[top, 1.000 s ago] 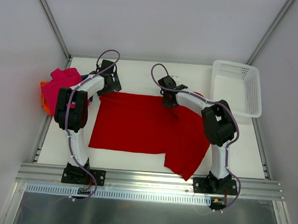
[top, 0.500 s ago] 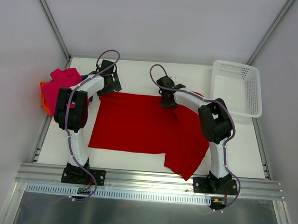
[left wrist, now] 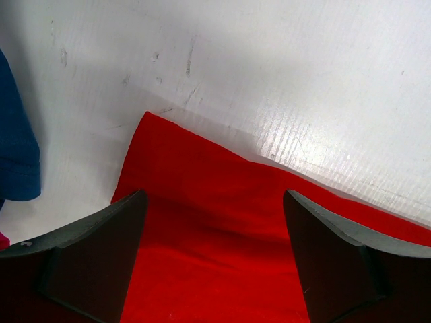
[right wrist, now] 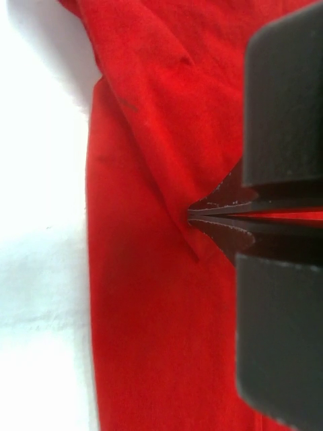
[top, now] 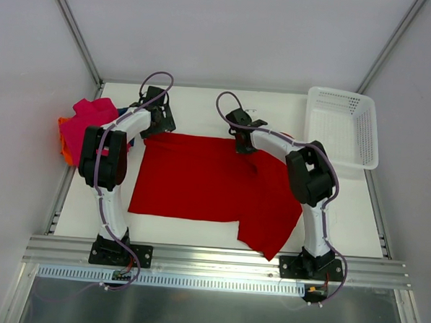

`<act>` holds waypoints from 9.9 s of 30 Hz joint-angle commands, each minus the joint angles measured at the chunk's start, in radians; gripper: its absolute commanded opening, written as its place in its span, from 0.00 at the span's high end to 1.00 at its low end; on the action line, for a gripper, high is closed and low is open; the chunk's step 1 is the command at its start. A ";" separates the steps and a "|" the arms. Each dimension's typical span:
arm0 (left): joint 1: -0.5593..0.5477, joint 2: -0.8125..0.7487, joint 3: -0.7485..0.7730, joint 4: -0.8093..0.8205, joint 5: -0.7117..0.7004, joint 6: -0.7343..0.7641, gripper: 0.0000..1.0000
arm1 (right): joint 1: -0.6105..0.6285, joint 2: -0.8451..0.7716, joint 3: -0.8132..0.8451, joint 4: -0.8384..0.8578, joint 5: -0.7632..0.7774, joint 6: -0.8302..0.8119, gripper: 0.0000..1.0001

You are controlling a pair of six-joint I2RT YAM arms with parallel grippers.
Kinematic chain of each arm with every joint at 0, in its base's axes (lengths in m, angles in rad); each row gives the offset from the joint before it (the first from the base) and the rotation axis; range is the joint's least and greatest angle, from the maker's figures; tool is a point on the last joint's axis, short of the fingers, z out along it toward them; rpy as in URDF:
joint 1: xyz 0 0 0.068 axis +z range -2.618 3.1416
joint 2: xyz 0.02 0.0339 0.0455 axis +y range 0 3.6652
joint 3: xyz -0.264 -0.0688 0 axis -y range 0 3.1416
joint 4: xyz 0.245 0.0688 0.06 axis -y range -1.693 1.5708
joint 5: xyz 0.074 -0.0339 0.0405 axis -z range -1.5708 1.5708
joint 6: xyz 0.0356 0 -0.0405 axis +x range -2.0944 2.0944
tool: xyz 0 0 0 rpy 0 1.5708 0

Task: Fold and stack the t-shirts
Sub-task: Fold the tshirt

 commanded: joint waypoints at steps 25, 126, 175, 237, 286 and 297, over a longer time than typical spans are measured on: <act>-0.003 -0.010 0.016 -0.002 0.019 0.014 0.17 | 0.013 -0.076 -0.011 -0.012 -0.059 0.016 0.45; -0.003 -0.136 -0.099 -0.022 -0.056 0.000 0.24 | 0.049 -0.607 -0.453 -0.005 0.058 0.064 0.34; -0.095 -0.059 0.016 0.022 -0.157 -0.021 0.58 | -0.141 -0.228 -0.179 0.057 -0.108 -0.025 0.82; 0.098 -0.016 -0.114 -0.084 0.039 -0.057 0.61 | -0.370 0.058 0.116 -0.249 -0.191 -0.088 0.99; 0.149 0.419 0.651 -0.299 0.139 -0.043 0.61 | -0.582 0.412 0.805 -0.391 -0.366 -0.160 0.99; 0.147 0.395 0.745 -0.295 0.050 -0.008 0.43 | -0.602 0.351 0.765 -0.296 -0.361 -0.174 0.84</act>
